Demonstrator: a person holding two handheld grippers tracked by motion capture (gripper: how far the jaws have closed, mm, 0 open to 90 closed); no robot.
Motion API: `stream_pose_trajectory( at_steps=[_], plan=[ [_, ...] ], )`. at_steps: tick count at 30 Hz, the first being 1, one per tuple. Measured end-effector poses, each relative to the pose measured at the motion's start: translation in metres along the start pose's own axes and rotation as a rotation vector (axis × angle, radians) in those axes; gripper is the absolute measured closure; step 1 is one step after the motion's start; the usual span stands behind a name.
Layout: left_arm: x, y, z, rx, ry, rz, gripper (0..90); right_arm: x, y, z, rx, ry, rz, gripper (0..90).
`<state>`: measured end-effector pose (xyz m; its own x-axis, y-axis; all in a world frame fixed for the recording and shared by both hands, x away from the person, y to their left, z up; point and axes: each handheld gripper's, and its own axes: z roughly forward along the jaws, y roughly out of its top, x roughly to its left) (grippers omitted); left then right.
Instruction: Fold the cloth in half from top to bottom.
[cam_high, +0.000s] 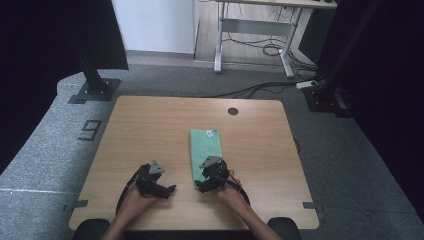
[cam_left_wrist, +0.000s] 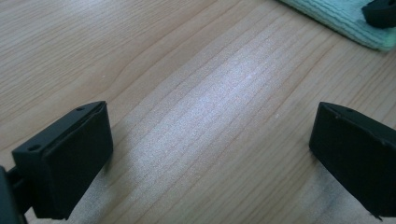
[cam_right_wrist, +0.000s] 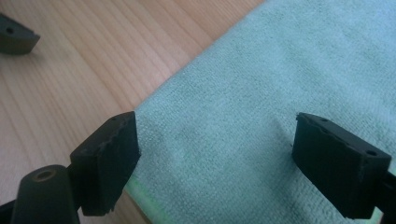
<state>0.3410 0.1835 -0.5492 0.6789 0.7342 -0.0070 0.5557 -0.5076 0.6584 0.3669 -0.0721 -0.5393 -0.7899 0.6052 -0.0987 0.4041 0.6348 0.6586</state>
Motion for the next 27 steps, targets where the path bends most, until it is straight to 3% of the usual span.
stream_pose_trajectory(
  at_steps=[12,17,20,24,27],
  plan=[
    [0.001,0.012,0.005,0.017,0.001,-0.011,2.8,0.011,-0.007,-0.007,-0.001,0.046,0.009,22.3],
    [0.004,0.028,0.005,-0.026,0.023,-0.009,2.9,0.020,-0.010,-0.010,0.000,0.069,0.016,22.2],
    [0.010,0.040,0.005,-0.054,0.016,-0.034,4.0,0.026,-0.010,-0.011,-0.001,0.085,0.021,21.7],
    [0.018,0.055,0.016,-0.055,0.029,-0.045,4.3,0.033,-0.009,-0.011,-0.006,0.097,0.018,21.4],
    [0.022,0.064,0.022,-0.060,0.040,-0.051,4.5,0.029,-0.006,-0.014,-0.029,0.127,0.031,20.2]
  ],
)
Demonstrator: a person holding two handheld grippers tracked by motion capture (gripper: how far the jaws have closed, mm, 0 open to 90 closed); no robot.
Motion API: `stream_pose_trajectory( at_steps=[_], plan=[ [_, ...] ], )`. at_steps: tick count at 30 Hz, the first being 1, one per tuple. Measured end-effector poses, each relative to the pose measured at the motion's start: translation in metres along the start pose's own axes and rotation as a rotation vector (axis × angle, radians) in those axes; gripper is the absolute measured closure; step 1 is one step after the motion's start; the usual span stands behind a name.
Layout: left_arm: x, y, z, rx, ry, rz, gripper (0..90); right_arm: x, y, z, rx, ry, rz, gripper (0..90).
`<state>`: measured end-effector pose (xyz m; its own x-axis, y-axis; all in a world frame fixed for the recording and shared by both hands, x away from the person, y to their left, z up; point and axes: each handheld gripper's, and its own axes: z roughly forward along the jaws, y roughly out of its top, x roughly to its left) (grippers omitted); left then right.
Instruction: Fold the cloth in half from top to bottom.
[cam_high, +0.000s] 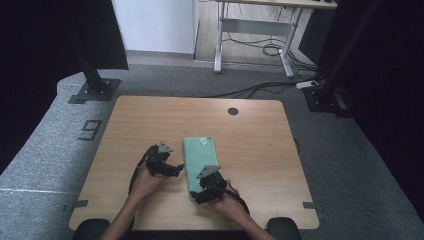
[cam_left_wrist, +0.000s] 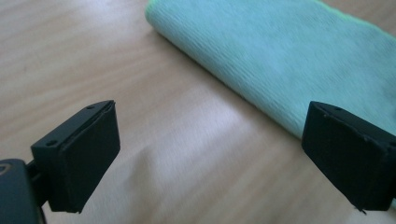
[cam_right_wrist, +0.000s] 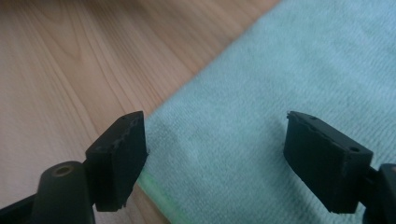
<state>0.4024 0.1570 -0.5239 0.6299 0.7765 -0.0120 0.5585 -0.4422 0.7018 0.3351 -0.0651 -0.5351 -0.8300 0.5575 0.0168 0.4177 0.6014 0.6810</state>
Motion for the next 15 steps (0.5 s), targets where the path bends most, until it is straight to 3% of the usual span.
stream_pose_trajectory(
  at_steps=[3,6,10,15],
  plan=[
    [0.001,0.007,0.004,-0.012,-0.009,-0.012,5.0,-0.012,0.008,-0.010,-0.051,-0.018,0.015,19.8],
    [-0.003,0.011,0.010,-0.010,-0.026,-0.007,4.8,-0.036,0.013,-0.017,-0.070,-0.092,0.034,18.8],
    [-0.009,0.009,0.021,0.018,-0.040,0.003,3.9,-0.071,0.002,-0.017,-0.045,-0.144,0.096,17.9],
    [-0.011,0.002,0.032,0.062,-0.021,0.022,3.7,-0.082,-0.020,-0.010,0.010,-0.149,0.125,17.1]
  ],
)
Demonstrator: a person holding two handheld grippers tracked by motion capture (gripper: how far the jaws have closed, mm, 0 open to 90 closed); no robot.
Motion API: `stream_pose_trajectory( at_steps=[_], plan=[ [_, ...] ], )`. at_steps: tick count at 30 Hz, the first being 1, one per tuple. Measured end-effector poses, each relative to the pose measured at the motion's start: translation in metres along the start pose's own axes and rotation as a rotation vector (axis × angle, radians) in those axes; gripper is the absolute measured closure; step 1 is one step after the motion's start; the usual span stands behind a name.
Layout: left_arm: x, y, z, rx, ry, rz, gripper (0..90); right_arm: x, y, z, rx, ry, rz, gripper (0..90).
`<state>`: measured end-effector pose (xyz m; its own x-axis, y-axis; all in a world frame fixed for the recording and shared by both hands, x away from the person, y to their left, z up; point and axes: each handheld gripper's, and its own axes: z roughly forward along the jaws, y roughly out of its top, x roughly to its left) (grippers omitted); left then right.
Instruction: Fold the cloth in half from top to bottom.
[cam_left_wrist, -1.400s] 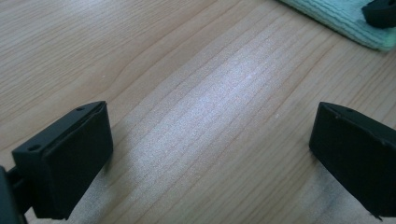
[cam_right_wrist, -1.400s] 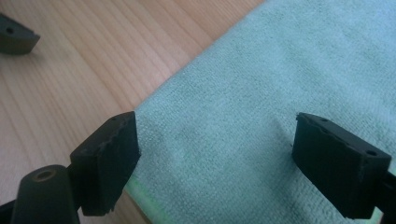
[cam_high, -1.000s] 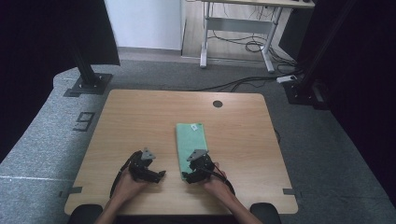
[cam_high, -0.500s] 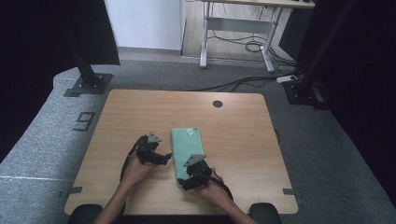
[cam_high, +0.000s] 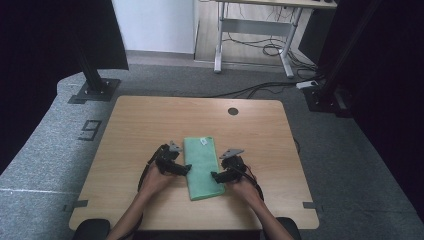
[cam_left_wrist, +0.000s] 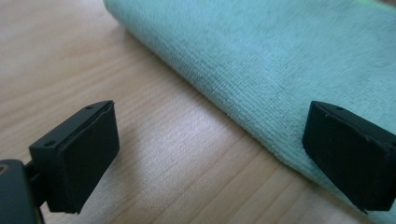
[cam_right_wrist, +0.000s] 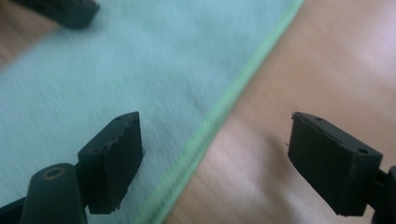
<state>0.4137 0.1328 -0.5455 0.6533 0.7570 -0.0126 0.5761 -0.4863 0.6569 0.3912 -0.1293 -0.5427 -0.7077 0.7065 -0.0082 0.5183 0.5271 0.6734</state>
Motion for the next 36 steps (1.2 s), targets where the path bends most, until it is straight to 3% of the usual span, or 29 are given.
stream_pose_trajectory(
  at_steps=[2,8,18,25,28,36],
  plan=[
    [0.001,-0.001,0.000,-0.004,-0.006,-0.016,3.8,0.001,-0.004,0.001,-0.020,0.015,0.022,18.4],
    [-0.002,-0.003,-0.004,0.011,-0.003,0.009,4.4,0.017,-0.006,-0.003,-0.008,0.059,-0.033,21.0],
    [-0.010,-0.017,-0.016,0.007,-0.046,0.027,5.1,0.034,-0.013,-0.009,0.000,0.081,-0.055,19.9],
    [-0.011,-0.020,-0.018,0.010,-0.051,0.021,5.2,0.033,-0.012,-0.009,-0.001,0.086,-0.054,19.4],
    [-0.012,-0.022,-0.017,-0.001,-0.039,0.029,4.6,0.029,-0.010,-0.010,0.002,0.111,-0.044,20.3],
    [-0.012,-0.024,-0.016,-0.014,-0.030,0.026,2.1,0.004,0.009,-0.013,-0.042,0.098,0.006,20.2]
  ],
)
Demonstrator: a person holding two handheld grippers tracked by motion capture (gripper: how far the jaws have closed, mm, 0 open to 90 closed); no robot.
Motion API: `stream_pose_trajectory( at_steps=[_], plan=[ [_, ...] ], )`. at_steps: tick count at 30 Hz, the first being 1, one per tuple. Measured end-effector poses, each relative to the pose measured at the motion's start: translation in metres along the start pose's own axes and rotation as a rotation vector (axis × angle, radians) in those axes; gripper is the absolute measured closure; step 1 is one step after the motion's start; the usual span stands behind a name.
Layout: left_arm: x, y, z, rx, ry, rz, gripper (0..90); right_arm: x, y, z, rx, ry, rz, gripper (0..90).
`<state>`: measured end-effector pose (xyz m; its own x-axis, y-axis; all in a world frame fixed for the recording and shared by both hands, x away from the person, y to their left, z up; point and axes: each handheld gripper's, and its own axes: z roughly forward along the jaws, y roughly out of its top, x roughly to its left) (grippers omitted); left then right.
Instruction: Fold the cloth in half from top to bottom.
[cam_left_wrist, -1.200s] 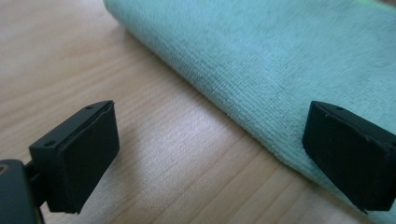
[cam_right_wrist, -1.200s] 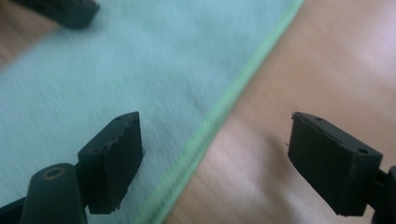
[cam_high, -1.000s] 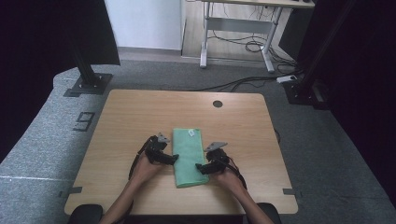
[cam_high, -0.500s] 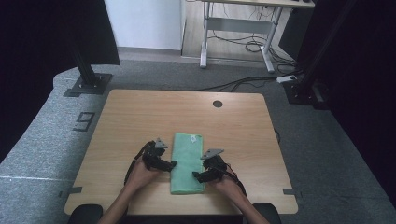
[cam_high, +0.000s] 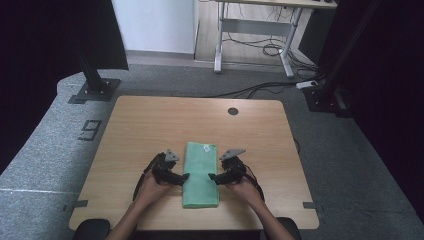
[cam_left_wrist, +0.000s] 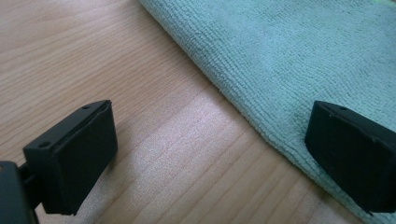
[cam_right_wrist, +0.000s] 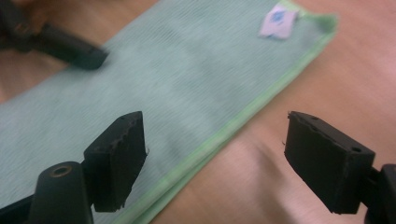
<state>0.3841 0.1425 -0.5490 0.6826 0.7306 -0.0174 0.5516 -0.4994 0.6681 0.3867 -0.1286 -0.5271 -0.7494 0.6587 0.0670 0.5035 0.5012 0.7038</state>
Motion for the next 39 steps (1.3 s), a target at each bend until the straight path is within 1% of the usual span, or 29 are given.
stream_pose_trajectory(
  at_steps=[4,6,10,13,15,18,20,22,26,28,30,33,35,37,38,39],
  plan=[
    [0.000,0.000,0.000,-0.002,0.002,-0.004,2.1,-0.014,0.012,0.004,-0.002,-0.024,0.011,21.6],
    [0.000,0.000,0.000,-0.002,0.002,-0.005,2.1,-0.020,0.017,0.006,0.002,-0.032,0.021,24.1],
    [-0.001,0.000,0.000,-0.004,0.003,-0.008,2.1,-0.032,0.029,0.010,0.003,-0.032,0.032,35.8],
    [-0.001,0.000,0.000,-0.003,0.003,-0.005,2.1,-0.042,0.038,0.014,0.003,-0.039,0.031,45.7],
    [-0.001,0.000,0.000,-0.002,0.004,-0.006,2.1,-0.046,0.043,0.017,0.011,-0.040,0.038,51.6],
    [-0.001,0.000,0.000,-0.003,0.004,-0.006,2.2,-0.051,0.051,0.023,0.020,-0.040,0.036,56.6],
    [-0.001,0.000,0.000,-0.003,0.004,-0.006,2.2,-0.054,0.055,0.028,0.031,-0.041,0.029,57.5],
    [-0.001,0.000,0.000,-0.002,0.005,-0.006,2.2,-0.056,0.059,0.033,0.045,-0.057,0.022,57.4],
    [-0.001,0.000,0.000,-0.002,0.005,-0.007,2.2,-0.065,0.061,0.044,0.063,-0.085,0.020,52.2],
    [-0.001,0.000,0.000,-0.002,0.005,-0.008,2.2,-0.068,0.060,0.050,0.070,-0.072,0.024,50.6],
    [-0.001,0.000,0.000,-0.002,0.005,-0.008,2.2,-0.069,0.059,0.054,0.082,-0.057,0.030,48.9],
    [-0.001,0.000,0.000,-0.002,0.005,-0.007,2.1,-0.066,0.057,0.061,0.089,-0.036,0.013,46.9],
    [-0.001,0.000,0.000,-0.002,0.005,-0.008,2.2,-0.065,0.057,0.063,0.085,-0.032,0.012,46.3],
    [-0.001,0.000,0.000,-0.002,0.006,-0.008,2.1,-0.065,0.058,0.063,0.088,-0.029,0.002,47.5],
    [-0.001,0.000,0.000,-0.002,0.006,-0.008,2.1,-0.065,0.059,0.064,0.088,-0.021,-0.005,52.1],
    [-0.001,0.000,0.000,-0.002,0.005,-0.008,2.1,-0.064,0.059,0.064,0.084,-0.005,-0.011,58.7]
  ],
)
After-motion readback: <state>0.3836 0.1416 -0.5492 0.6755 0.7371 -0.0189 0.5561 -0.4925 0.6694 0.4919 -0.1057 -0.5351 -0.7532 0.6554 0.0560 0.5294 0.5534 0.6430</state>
